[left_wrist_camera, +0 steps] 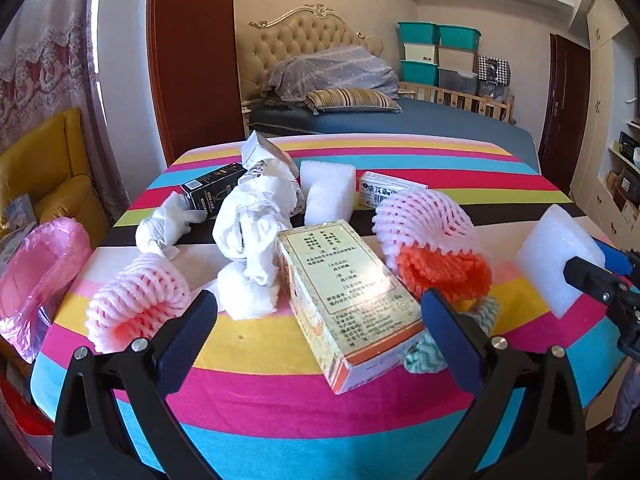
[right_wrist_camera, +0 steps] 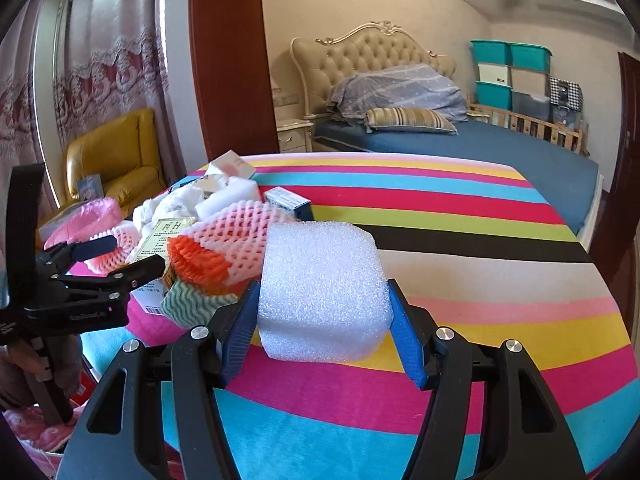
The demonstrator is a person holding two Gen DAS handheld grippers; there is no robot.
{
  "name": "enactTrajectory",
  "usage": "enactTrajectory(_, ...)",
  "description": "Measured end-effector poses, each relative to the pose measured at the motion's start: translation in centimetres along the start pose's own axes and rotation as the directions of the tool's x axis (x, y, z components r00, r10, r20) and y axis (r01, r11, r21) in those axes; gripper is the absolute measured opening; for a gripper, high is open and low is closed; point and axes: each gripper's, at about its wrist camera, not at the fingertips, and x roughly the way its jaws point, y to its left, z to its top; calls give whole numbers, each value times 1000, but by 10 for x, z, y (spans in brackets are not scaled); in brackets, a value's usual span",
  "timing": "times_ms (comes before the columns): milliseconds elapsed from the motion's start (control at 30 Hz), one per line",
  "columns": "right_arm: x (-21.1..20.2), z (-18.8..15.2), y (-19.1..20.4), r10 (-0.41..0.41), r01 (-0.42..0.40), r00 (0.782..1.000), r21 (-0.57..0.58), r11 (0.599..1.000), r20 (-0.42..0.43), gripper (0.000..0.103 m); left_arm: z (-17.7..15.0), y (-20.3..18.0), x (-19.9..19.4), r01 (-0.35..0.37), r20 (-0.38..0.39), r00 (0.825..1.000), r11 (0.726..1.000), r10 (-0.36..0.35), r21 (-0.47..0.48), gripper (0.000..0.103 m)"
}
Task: Collect trash
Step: 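Grasp a white foam block with the right tool while the left tool grasps the medicine box, then carry the foam block and medicine box to the wastebasket and release both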
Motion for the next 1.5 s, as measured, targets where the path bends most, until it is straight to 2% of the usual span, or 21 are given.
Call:
enactTrajectory(167,2,-3,-7,4,-4,1000,20,1000,-6,60,0,-15,9,1,-22,1000,999,0,44,99)
enactTrajectory(233,2,-4,-8,5,-5,1000,25,1000,-8,60,-1,-17,11,-41,-24,999,997,42,62,99)
enactTrajectory(400,1,-4,-6,9,-9,1000,25,1000,-2,60,-4,12,5,-67,-32,997,998,67,-8,99)
enactTrajectory(600,4,-4,-2,20,-20,1000,22,1000,-10,60,-15,43,-6,-128,-20,992,992,127,-12,100)
enactTrajectory(733,6,-5,9,31,-31,999,-1,1000,-17,60,-17,46,0,-84,-37,996,996,82,-31,99)
enactTrajectory(833,6,-5,16,29,-29,999,-28,999,-18,60,-17,38,6,-54,-27,998,998,54,-8,98)
enactTrajectory(900,7,-4,17,26,-27,999,-33,999,-23,60,-18,34,8,-33,-27,999,999,33,9,89)
enactTrajectory(967,8,-5,18,26,-27,999,-32,999,-28,60,-20,29,13,-1,-43,999,1000,2,25,68)
enactTrajectory(1033,9,-5,20,29,-30,999,-35,999,-33,60,-23,26,13,29,-54,998,999,-27,33,54)
enactTrajectory(1067,10,-6,21,30,-31,999,-37,999,-33,60,-24,26,10,46,-51,998,998,-44,36,51)
enactTrajectory(1133,9,-6,22,31,-33,999,-44,999,-33,60,-25,23,2,68,-29,997,997,-66,49,50)
enactTrajectory(1300,3,-3,27,22,-22,1000,-61,998,-1,60,-24,16,-27,40,66,997,995,-46,94,50)
enactTrajectory(1500,-9,3,31,24,-21,999,-72,997,47,60,-20,16,-59,29,176,983,995,-46,99,50)
